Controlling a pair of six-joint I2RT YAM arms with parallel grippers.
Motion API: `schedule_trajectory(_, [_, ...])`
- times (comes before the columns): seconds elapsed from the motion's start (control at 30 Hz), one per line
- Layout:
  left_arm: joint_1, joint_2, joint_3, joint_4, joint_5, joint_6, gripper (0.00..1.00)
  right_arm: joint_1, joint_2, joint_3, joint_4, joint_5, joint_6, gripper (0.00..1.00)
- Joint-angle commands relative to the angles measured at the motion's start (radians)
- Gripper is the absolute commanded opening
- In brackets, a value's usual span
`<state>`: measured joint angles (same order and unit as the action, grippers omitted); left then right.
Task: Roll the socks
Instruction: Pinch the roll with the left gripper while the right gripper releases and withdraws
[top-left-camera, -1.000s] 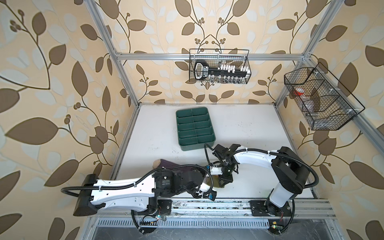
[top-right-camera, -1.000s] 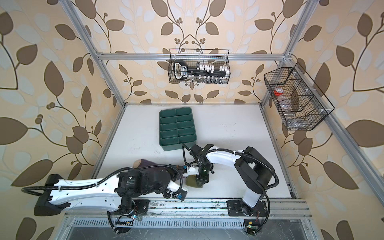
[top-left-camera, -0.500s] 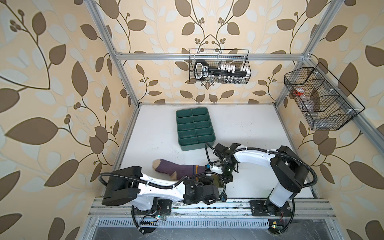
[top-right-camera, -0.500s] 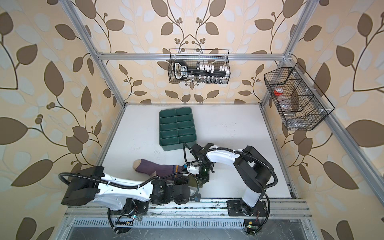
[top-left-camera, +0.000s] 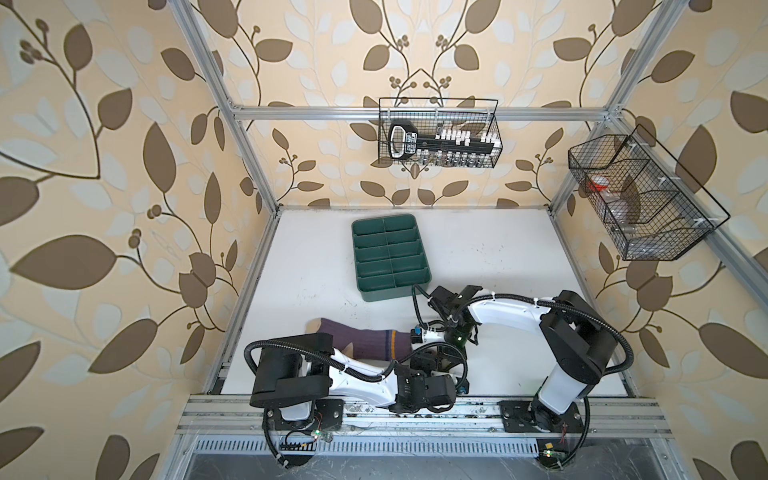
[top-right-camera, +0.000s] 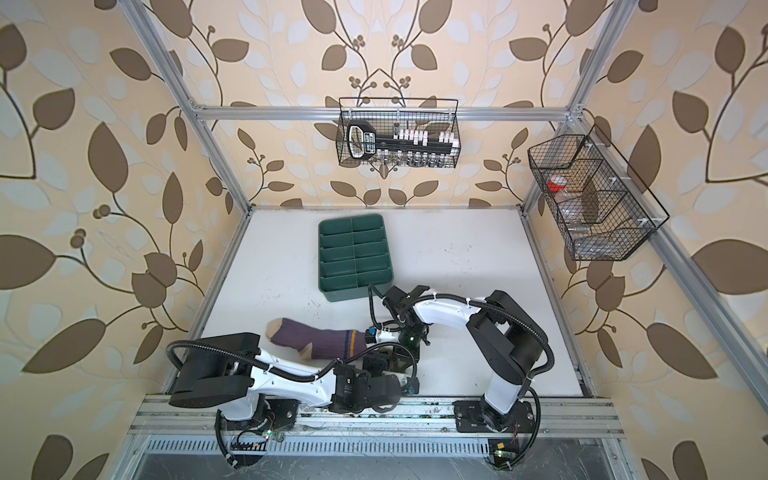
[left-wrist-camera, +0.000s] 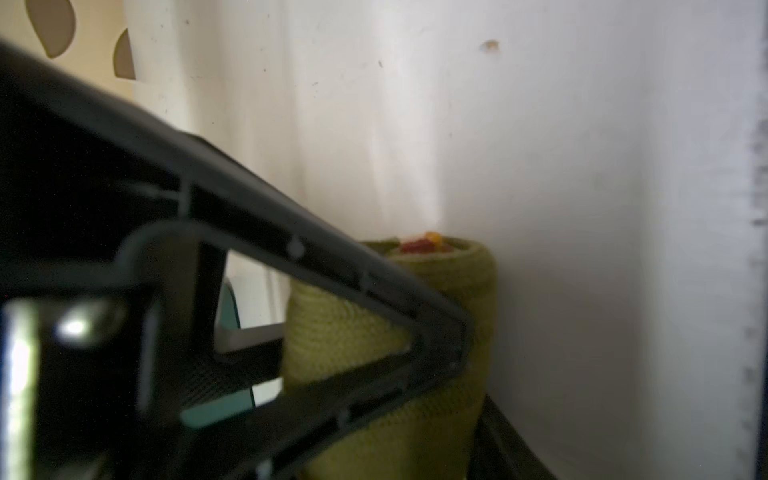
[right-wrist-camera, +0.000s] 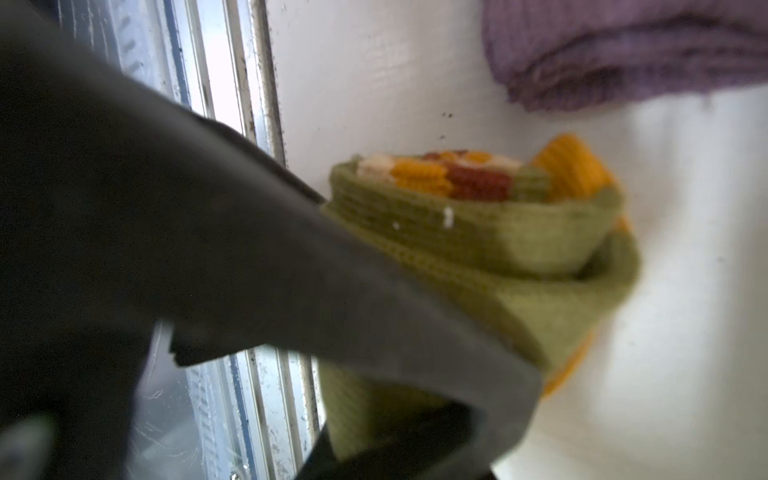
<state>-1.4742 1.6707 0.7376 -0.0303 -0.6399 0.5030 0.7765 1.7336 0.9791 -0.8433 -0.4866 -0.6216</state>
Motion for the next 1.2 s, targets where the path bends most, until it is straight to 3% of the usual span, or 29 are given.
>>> schedule_trajectory(0.0, [0.008, 0.066, -0.018, 0.024, 0.036, -0.008, 0.45, 0.009, 0.032, -0.04, -0.003, 0.019, -0.023, 0.0])
schedule_trajectory(0.07, [0.008, 0.079, -0.02, 0.023, 0.066, -0.003, 0.33, 0.009, 0.028, -0.035, -0.002, 0.017, -0.022, 0.0])
schedule_trajectory(0.17, [0.008, 0.083, -0.005, -0.027, 0.137, -0.008, 0.0, 0.005, 0.01, -0.033, 0.01, 0.04, -0.012, 0.04])
schedule_trajectory(0.27, [0.008, 0.075, 0.001, -0.071, 0.195, -0.017, 0.0, -0.001, -0.047, -0.05, 0.053, 0.105, 0.011, 0.29])
schedule_trajectory(0.3, [0.008, 0.074, 0.004, -0.088, 0.206, -0.026, 0.0, -0.004, -0.077, -0.065, 0.074, 0.13, 0.017, 0.49])
schedule_trajectory(0.37, [0.008, 0.071, 0.009, -0.115, 0.242, -0.037, 0.0, -0.011, -0.141, -0.092, 0.097, 0.193, 0.011, 0.69])
schedule_trajectory(0.4, [0.008, 0.072, 0.011, -0.124, 0.254, -0.049, 0.01, -0.016, -0.178, -0.106, 0.104, 0.223, 0.004, 0.91])
schedule_trajectory(0.43, [0.008, 0.074, 0.012, -0.13, 0.264, -0.059, 0.04, -0.025, -0.218, -0.118, 0.112, 0.256, 0.003, 1.0])
schedule_trajectory(0.67, [0.01, 0.089, 0.033, -0.201, 0.397, -0.062, 0.0, -0.162, -0.635, -0.212, 0.257, 0.474, 0.035, 1.0])
schedule_trajectory(0.83, [0.049, 0.121, 0.086, -0.282, 0.6, -0.029, 0.0, -0.294, -1.014, -0.332, 0.572, 0.883, 0.172, 1.0])
schedule_trajectory(0.9, [0.074, 0.154, 0.131, -0.335, 0.71, -0.01, 0.0, -0.336, -1.14, -0.373, 0.682, 0.996, 0.246, 1.0])
schedule_trajectory(0.97, [0.103, 0.203, 0.186, -0.389, 0.773, -0.017, 0.0, -0.382, -1.246, -0.398, 0.728, 0.999, 0.291, 1.0])
schedule_trajectory(1.03, [0.143, 0.254, 0.243, -0.438, 0.844, -0.032, 0.0, -0.423, -1.326, -0.404, 0.713, 0.914, 0.287, 1.0])
schedule_trajectory(1.17, [0.235, 0.32, 0.303, -0.486, 0.987, -0.074, 0.0, -0.439, -1.428, -0.41, 0.655, 0.745, 0.148, 1.0])
